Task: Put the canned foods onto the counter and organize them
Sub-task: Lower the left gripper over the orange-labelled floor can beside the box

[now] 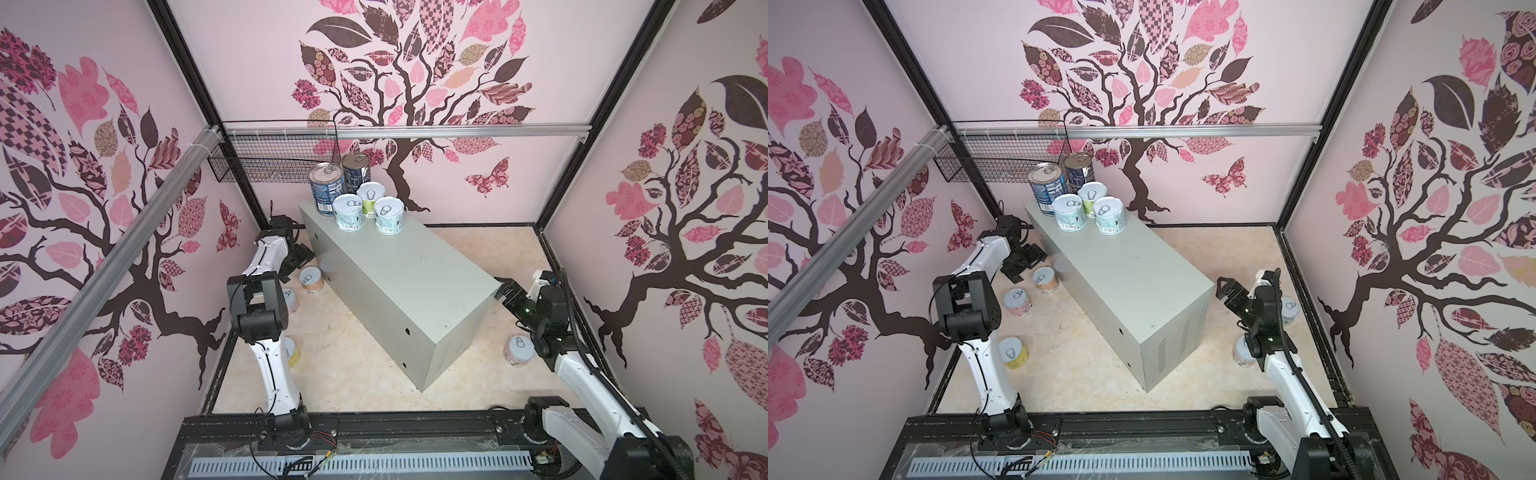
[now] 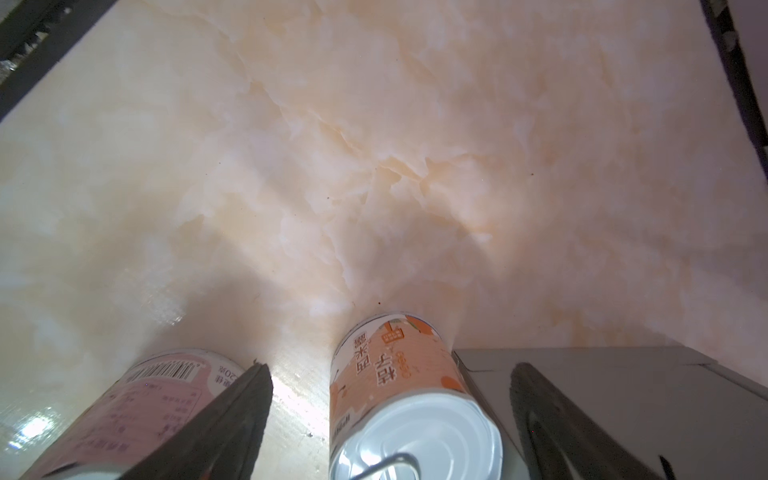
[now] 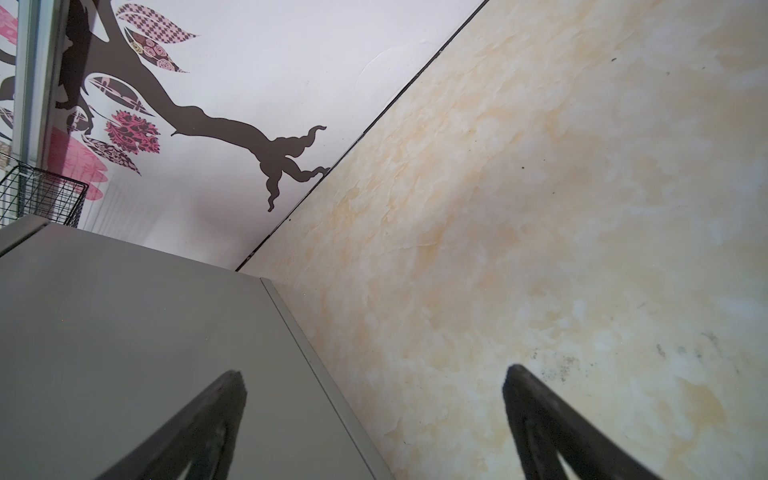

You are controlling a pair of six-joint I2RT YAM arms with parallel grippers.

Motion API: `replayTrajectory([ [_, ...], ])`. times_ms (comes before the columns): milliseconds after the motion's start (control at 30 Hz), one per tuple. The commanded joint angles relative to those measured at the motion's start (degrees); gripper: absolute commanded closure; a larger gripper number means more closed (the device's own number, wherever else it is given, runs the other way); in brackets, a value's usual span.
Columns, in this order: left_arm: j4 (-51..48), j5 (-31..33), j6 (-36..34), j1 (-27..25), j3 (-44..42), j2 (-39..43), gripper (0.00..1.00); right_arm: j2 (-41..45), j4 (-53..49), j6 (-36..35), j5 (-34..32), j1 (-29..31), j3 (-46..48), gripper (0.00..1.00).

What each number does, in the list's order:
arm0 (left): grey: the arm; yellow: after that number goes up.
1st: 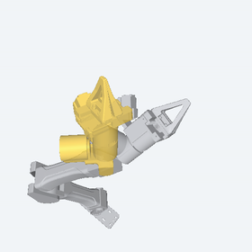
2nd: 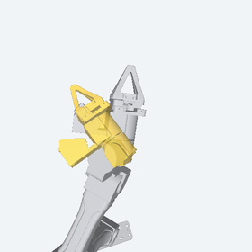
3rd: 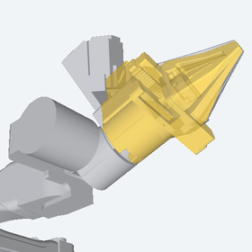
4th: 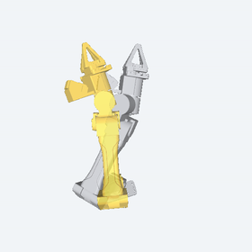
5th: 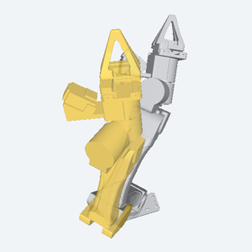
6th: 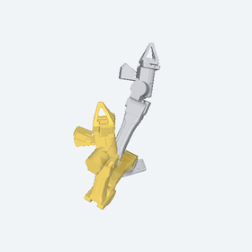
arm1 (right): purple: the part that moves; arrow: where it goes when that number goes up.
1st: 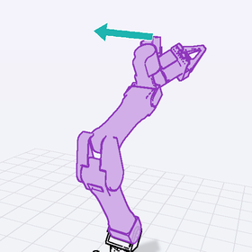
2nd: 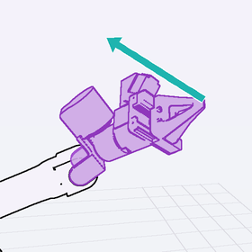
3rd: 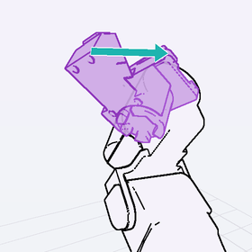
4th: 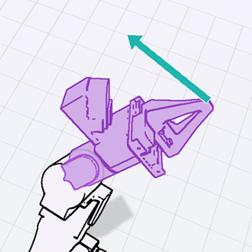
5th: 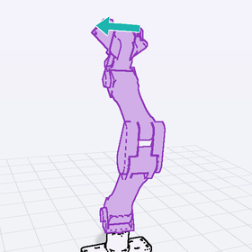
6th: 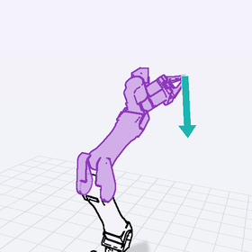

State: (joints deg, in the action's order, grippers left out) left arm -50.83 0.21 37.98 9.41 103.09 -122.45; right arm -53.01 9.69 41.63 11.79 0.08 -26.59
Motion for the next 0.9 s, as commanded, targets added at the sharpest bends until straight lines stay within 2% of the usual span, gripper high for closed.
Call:
replayTrajectory([
  [0,0.7,-2.3,0.2,-0.4,2.8,-1.6,0.07,-0.5,1.3,-0.2,0.4,-0.2,-0.2,0.00],
  [500,3.1,-6.9,-0.1,-0.9,-2.9,1.1,0.10,-0.5,2.0,-0.2,0.2,-0.2,0.0,0.00],
  [867,6.0,-7.1,-1.1,-1.4,-12.8,7.3,0.13,0.9,1.6,-0.5,0.4,-0.3,0.4,0.00],
])
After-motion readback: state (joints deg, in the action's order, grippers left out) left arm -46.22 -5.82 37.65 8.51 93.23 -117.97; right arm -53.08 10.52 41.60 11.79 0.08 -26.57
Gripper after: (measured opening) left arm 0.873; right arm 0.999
